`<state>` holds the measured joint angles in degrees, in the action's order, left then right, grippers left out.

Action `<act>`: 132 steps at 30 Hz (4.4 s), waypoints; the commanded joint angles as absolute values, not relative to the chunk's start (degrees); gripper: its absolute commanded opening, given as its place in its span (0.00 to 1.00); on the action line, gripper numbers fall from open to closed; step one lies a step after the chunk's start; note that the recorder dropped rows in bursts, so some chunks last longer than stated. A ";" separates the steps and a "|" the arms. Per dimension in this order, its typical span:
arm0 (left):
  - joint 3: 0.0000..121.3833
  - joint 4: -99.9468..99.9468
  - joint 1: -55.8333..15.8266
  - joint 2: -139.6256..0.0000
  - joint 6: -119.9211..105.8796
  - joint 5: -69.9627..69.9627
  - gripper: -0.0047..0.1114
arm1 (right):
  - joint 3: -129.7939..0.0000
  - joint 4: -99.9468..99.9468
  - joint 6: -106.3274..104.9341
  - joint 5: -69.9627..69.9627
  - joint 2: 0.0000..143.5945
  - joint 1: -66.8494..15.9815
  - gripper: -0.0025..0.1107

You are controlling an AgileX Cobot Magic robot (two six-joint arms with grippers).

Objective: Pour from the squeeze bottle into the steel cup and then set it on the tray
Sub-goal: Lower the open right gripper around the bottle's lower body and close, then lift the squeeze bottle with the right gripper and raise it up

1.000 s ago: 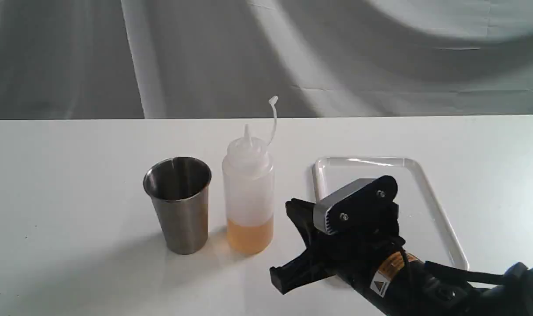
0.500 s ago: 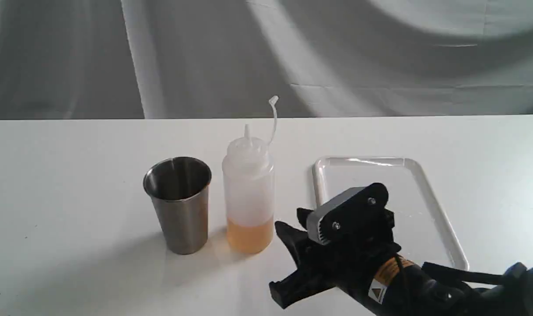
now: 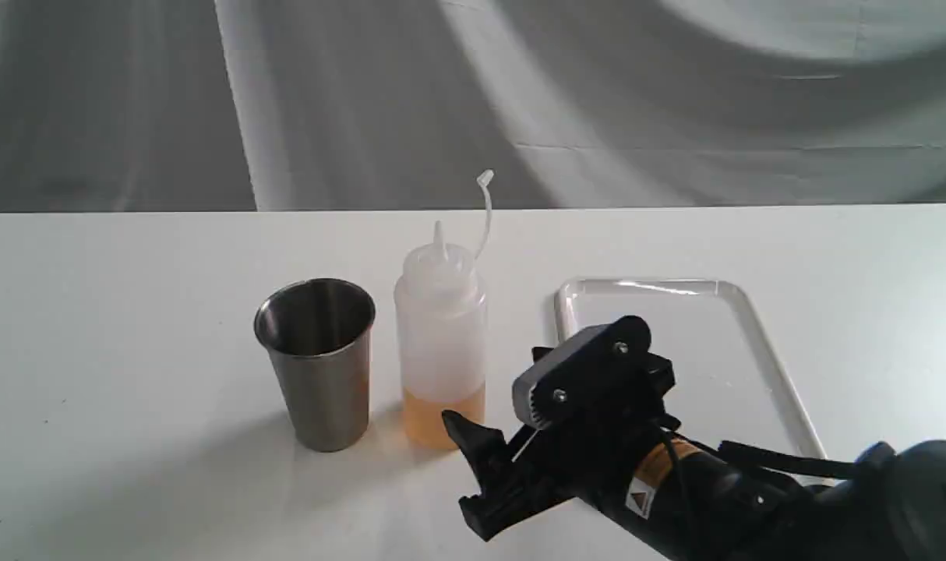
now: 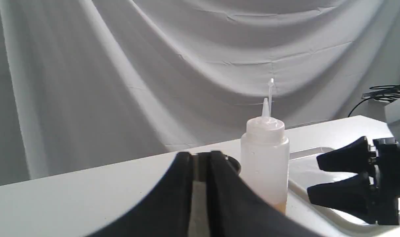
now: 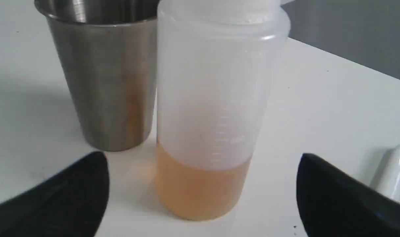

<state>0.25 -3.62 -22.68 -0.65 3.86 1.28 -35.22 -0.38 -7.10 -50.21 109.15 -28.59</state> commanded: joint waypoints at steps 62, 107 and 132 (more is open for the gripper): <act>0.00 -3.85 -22.56 -0.91 3.90 0.71 0.11 | -59.39 -3.56 -3.44 -45.28 126.39 -28.56 0.53; 0.00 -3.85 -22.56 -0.91 3.90 0.71 0.11 | -58.97 -1.88 -28.52 -5.30 96.83 -26.57 0.29; 0.00 -3.85 -22.56 -0.91 3.90 0.71 0.11 | -81.78 33.70 -16.06 34.80 107.70 -29.38 0.29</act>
<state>0.25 -3.62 -22.68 -0.65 3.86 1.28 -81.13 30.91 -16.50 34.88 107.77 -28.58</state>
